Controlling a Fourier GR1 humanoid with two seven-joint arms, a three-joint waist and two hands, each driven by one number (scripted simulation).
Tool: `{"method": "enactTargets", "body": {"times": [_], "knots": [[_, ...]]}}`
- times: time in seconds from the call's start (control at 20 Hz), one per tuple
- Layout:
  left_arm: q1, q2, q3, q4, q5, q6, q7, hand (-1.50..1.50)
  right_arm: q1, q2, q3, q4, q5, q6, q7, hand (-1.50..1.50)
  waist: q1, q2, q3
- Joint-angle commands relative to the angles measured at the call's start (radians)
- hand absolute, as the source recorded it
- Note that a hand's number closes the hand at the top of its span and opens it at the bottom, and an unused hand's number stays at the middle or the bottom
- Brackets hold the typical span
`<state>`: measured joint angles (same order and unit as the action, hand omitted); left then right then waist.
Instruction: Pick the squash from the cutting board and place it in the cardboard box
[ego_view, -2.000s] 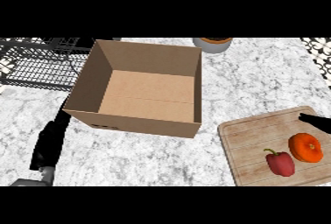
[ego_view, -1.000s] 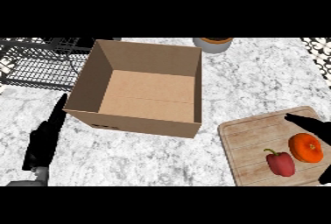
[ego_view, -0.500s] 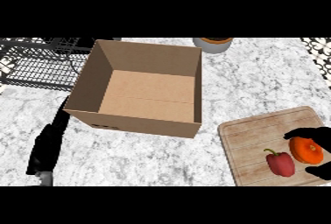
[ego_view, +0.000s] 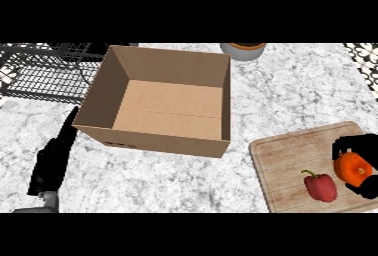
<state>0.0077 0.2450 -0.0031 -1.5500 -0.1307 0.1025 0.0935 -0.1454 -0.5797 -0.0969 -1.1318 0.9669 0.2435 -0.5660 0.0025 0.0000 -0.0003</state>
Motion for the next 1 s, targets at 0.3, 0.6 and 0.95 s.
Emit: {"method": "enactTargets", "body": {"times": [0.3,0.6,0.95], "knots": [[-0.087,0.004,-0.038,-0.009,-0.005,-0.048,0.016,0.00,-0.516,0.139,0.147,0.253,0.150,-0.077,0.004,1.50,0.120,0.032,0.005],[-0.065,-0.041,-0.063,-0.011,-0.052,0.009,0.018,0.00,-0.720,0.181,0.091,0.517,0.155,-0.231,-0.088,1.50,0.074,0.024,0.004],[-0.057,0.003,0.000,0.030,-0.004,-0.036,-0.003,0.00,-0.871,0.209,-0.046,0.605,-0.045,-0.065,-0.297,1.50,0.046,0.014,0.002]]}}
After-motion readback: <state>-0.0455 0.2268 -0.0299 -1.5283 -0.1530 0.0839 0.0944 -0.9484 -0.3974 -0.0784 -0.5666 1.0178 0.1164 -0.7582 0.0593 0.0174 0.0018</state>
